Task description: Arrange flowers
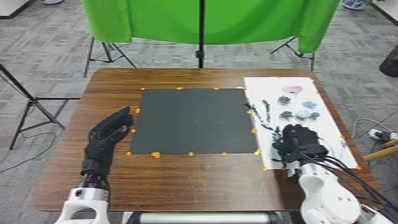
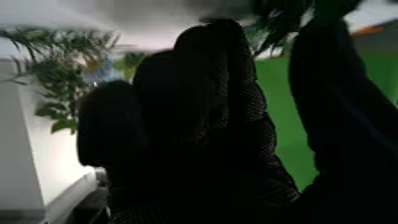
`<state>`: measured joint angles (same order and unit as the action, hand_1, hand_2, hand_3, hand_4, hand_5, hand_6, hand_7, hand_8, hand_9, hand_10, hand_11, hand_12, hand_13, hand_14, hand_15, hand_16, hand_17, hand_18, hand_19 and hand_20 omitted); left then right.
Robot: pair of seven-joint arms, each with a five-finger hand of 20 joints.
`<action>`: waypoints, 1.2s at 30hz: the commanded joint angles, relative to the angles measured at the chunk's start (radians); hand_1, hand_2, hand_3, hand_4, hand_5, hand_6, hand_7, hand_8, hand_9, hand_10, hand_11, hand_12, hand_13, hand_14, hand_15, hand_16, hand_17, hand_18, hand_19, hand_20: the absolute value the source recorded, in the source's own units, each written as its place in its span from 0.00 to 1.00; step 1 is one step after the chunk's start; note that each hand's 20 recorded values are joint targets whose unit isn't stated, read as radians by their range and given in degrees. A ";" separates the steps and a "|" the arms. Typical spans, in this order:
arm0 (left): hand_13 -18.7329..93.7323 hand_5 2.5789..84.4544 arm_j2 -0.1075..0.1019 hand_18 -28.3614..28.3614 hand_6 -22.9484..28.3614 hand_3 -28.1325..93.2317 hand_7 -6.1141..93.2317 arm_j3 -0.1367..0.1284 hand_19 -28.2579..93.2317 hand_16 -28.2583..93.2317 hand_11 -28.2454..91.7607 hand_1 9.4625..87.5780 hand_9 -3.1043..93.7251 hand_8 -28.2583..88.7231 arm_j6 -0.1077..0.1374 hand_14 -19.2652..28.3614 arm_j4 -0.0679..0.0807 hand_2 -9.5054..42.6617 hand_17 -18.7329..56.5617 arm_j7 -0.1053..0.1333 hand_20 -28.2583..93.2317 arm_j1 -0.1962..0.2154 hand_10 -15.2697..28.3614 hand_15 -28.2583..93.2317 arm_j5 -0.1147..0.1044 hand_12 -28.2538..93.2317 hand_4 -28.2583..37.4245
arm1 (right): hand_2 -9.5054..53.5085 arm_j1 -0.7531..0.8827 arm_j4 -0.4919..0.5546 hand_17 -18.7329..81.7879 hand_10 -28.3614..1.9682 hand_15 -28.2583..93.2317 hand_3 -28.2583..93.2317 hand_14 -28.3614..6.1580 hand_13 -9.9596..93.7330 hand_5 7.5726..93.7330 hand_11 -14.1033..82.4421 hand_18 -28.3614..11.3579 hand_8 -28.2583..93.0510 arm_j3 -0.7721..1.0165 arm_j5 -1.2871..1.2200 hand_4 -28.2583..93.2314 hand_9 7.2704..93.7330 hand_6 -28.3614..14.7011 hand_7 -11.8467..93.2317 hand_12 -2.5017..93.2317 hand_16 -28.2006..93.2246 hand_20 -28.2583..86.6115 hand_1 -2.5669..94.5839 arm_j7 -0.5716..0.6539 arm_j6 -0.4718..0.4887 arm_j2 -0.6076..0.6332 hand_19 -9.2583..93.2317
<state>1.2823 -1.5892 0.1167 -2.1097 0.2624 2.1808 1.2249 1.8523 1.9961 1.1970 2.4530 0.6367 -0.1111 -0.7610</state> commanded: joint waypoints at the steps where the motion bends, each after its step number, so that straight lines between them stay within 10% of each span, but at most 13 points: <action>1: 0.44 0.50 0.001 0.73 0.49 0.73 0.20 -0.008 0.27 0.26 0.35 0.34 0.44 0.19 -0.029 0.72 -0.003 0.00 0.32 -0.022 0.42 0.011 0.61 0.38 0.010 0.35 0.22 | 0.00 -0.040 0.046 0.82 0.39 0.70 0.40 0.68 0.93 0.73 0.65 0.45 0.40 -0.032 -0.137 0.28 0.77 0.57 0.44 0.38 0.50 0.64 0.67 0.077 0.221 -0.016 0.96; 4: 0.44 0.50 0.003 0.73 0.49 0.73 0.20 -0.009 0.27 0.26 0.35 0.34 0.44 0.19 -0.038 0.71 -0.003 0.00 0.32 -0.027 0.42 0.012 0.61 0.37 0.011 0.36 0.22 | 0.00 -0.046 0.044 0.85 0.45 0.67 0.02 0.68 0.96 0.78 0.58 0.49 0.42 -0.033 -0.159 0.54 0.83 0.58 0.42 0.43 0.50 0.62 0.89 0.078 0.212 -0.016 0.95; 12: 0.44 0.50 -0.006 0.73 0.49 0.73 0.20 -0.022 0.28 0.26 0.35 0.34 0.44 0.19 -0.028 0.72 -0.001 0.00 0.32 -0.036 0.42 0.011 0.61 0.37 0.006 0.36 0.22 | 0.00 -0.048 0.079 0.91 0.58 0.69 0.00 0.74 1.00 0.83 0.52 0.55 0.42 0.015 -0.225 0.63 0.90 0.62 0.42 0.51 0.49 0.59 0.96 0.054 0.079 -0.011 0.97; 17: 0.44 0.50 -0.060 0.73 0.49 0.73 0.20 -0.041 0.28 0.26 0.35 0.34 0.44 0.19 0.014 0.72 0.012 0.00 0.32 -0.010 0.42 0.012 0.61 0.38 -0.028 0.36 0.21 | 0.00 -0.093 0.145 0.92 0.59 0.71 0.00 0.76 1.00 0.84 0.54 0.56 0.42 0.030 -0.271 0.65 0.91 0.62 0.43 0.49 0.46 0.59 0.96 0.025 0.009 -0.016 0.98; 23: 0.44 0.50 -0.110 0.73 0.50 0.74 0.20 -0.065 0.27 0.26 0.36 0.32 0.45 0.18 0.083 0.72 0.051 0.02 0.33 0.030 0.42 -0.006 0.62 0.38 -0.113 0.36 0.21 | 0.00 -0.264 0.180 0.93 0.58 0.73 0.00 0.77 1.00 0.84 0.56 0.56 0.42 -0.073 -0.334 0.66 0.92 0.62 0.43 0.49 0.46 0.58 0.96 -0.015 0.009 -0.054 0.99; 28: 0.43 0.51 -0.150 0.71 0.50 0.76 0.20 -0.068 0.25 0.25 0.36 0.27 0.45 0.18 0.133 0.69 0.116 0.08 0.34 0.060 0.41 -0.042 0.62 0.34 -0.160 0.35 0.15 | 0.00 -0.512 0.084 0.93 0.57 0.73 0.00 0.77 1.00 0.84 0.56 0.56 0.42 -0.266 -0.425 0.66 0.92 0.61 0.43 0.48 0.45 0.58 0.96 -0.063 0.018 -0.144 0.99; 36: 0.42 0.51 -0.176 0.69 0.50 0.77 0.18 -0.036 0.24 0.25 0.34 0.21 0.45 0.18 0.165 0.67 0.172 0.12 0.33 0.075 0.40 -0.087 0.62 0.31 -0.190 0.34 0.06 | 0.00 -0.759 -0.101 0.93 0.57 0.74 0.00 0.77 1.00 0.84 0.57 0.56 0.42 -0.505 -0.445 0.66 0.91 0.61 0.43 0.47 0.45 0.58 0.96 -0.121 -0.039 -0.315 1.00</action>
<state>1.1215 -1.6422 0.2600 -1.9612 0.3342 2.1163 1.0548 1.3082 1.9792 0.8253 1.9867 0.5528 -0.0966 -0.9240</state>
